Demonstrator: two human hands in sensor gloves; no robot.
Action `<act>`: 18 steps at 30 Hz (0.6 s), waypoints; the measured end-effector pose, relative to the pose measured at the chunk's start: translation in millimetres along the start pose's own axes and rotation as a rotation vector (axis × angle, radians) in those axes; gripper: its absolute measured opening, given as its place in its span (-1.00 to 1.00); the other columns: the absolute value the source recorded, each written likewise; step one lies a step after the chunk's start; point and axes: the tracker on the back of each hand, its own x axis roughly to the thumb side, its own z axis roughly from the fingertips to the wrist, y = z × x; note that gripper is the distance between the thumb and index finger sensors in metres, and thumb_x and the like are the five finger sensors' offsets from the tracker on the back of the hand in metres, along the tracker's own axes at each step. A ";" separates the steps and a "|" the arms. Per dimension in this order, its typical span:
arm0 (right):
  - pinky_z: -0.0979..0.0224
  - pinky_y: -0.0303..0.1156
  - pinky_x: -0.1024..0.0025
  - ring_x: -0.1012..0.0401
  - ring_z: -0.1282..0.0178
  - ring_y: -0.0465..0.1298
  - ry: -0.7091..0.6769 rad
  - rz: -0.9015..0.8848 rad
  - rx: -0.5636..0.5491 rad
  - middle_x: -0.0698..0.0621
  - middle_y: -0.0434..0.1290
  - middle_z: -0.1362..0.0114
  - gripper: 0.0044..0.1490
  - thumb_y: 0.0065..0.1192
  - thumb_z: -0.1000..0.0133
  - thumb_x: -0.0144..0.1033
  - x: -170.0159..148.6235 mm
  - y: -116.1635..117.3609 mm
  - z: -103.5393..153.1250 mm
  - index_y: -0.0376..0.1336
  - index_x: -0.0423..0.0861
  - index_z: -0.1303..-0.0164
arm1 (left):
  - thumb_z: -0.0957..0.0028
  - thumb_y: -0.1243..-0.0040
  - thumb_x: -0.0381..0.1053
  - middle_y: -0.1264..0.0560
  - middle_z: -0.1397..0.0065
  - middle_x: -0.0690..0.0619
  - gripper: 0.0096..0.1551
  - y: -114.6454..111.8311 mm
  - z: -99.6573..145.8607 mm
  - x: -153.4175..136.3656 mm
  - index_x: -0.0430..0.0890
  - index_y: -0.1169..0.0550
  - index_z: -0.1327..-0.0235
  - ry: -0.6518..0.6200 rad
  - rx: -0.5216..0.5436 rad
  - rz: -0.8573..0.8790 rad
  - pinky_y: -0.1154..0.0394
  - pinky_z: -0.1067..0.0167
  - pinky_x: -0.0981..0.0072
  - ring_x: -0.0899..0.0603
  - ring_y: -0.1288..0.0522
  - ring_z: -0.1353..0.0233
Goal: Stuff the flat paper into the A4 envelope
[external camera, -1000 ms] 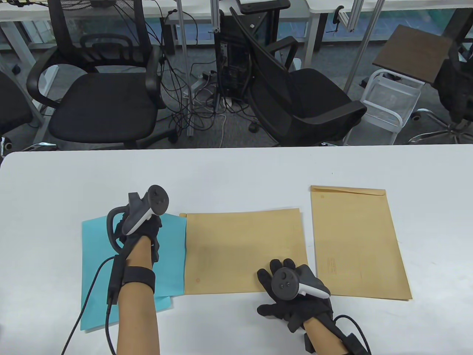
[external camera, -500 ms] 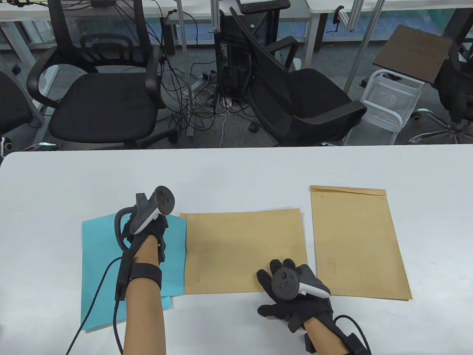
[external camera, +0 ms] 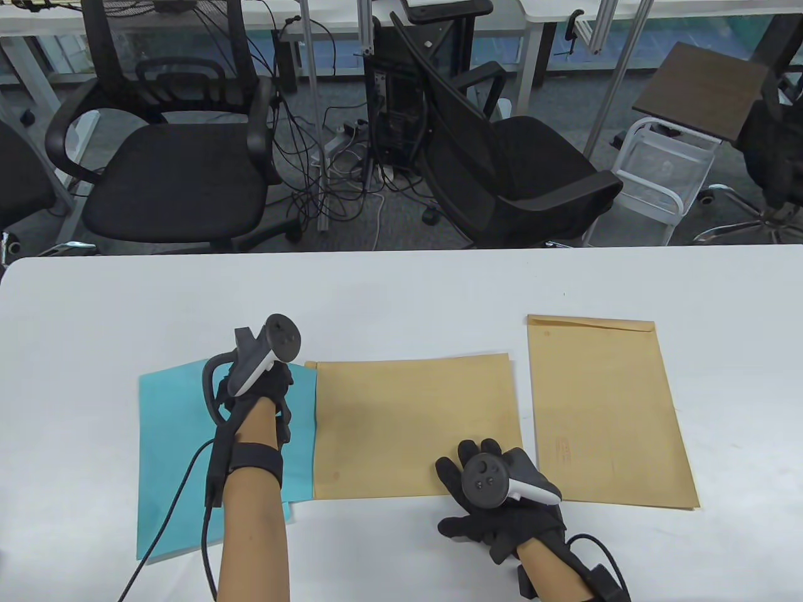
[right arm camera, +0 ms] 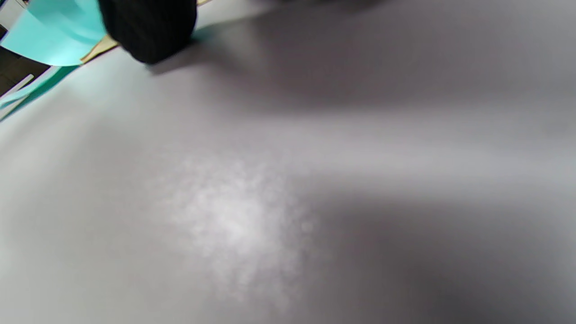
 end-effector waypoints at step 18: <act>-0.18 -0.73 -0.56 -0.36 -0.42 -0.77 -0.007 -0.005 0.010 -0.28 -0.72 -0.59 0.19 0.05 -0.27 0.07 0.1 0.1 0.0 -0.55 -0.06 -0.70 | -0.06 -0.07 -0.19 -0.62 -0.21 -0.07 -0.58 -4.3 -10.8 -3.4 0.06 -0.62 -0.14 0.034 -0.072 0.051 -0.62 0.11 0.11 -0.08 -0.69 0.18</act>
